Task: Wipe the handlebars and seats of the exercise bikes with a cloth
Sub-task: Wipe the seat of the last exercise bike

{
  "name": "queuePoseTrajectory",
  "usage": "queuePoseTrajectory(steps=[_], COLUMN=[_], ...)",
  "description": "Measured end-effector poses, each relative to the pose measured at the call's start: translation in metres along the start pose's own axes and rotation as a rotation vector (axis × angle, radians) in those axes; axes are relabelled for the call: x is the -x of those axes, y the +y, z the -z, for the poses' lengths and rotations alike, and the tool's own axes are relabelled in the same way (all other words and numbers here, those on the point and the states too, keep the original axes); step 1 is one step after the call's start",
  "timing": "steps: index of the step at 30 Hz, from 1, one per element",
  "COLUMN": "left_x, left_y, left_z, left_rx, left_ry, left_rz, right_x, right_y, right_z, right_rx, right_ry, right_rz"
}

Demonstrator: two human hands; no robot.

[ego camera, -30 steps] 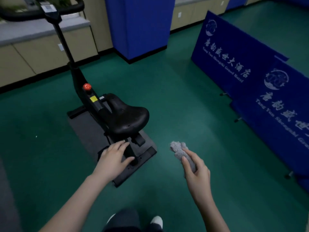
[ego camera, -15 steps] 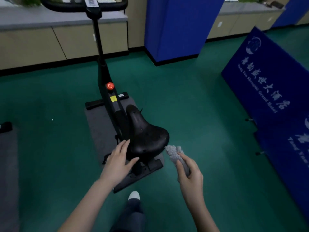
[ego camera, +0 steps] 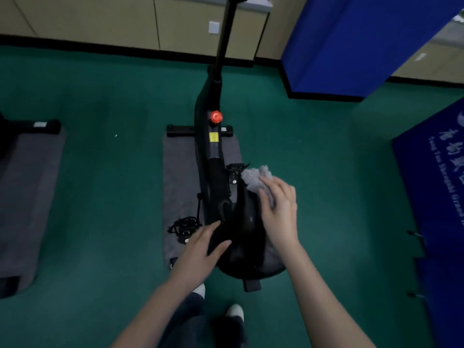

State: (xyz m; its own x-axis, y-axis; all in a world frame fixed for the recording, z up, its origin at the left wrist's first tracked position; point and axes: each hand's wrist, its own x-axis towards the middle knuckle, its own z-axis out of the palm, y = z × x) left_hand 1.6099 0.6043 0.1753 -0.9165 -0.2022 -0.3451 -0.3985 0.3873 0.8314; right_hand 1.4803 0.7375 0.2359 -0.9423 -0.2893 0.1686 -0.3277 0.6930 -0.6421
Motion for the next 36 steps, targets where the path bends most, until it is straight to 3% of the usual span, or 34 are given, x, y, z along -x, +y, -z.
queuePoseTrajectory(steps=[6,12,15,17,21,25,30,32,36], left_x=[-0.030,-0.042,-0.038,-0.038,-0.040,-0.048,-0.054,-0.053,-0.054], left_y=[0.005,0.011,0.010,0.010,0.011,0.017,0.018,0.016,0.014], left_z=[-0.011,-0.025,-0.032,-0.034,-0.037,-0.040,-0.045,-0.047,-0.049], left_rx=[0.117,0.163,0.181,0.200,0.223,0.256,0.276,0.276,0.282], left_ry=[0.085,0.126,0.137,0.150,0.178,0.217,0.231,0.231,0.237], left_rz=[0.003,0.038,0.044,0.055,0.070,0.092,0.099,0.094,0.078], right_x=[-0.031,-0.025,-0.063,-0.090,-0.101,-0.058,-0.043,-0.061,-0.085], right_y=[0.018,0.039,0.029,0.024,0.023,0.026,0.033,0.037,0.046], right_z=[-0.039,-0.031,-0.036,-0.045,-0.046,-0.039,-0.044,-0.048,-0.047], right_rx=[0.177,0.382,0.493,0.421,-0.042,-0.153,-0.241,-0.281,-0.655], right_ry=[-0.217,-0.430,-0.513,-0.521,-0.463,-0.262,-0.207,-0.240,-0.355], right_rz=[0.270,0.740,0.812,0.687,-0.021,-0.017,-0.062,-0.163,-0.509])
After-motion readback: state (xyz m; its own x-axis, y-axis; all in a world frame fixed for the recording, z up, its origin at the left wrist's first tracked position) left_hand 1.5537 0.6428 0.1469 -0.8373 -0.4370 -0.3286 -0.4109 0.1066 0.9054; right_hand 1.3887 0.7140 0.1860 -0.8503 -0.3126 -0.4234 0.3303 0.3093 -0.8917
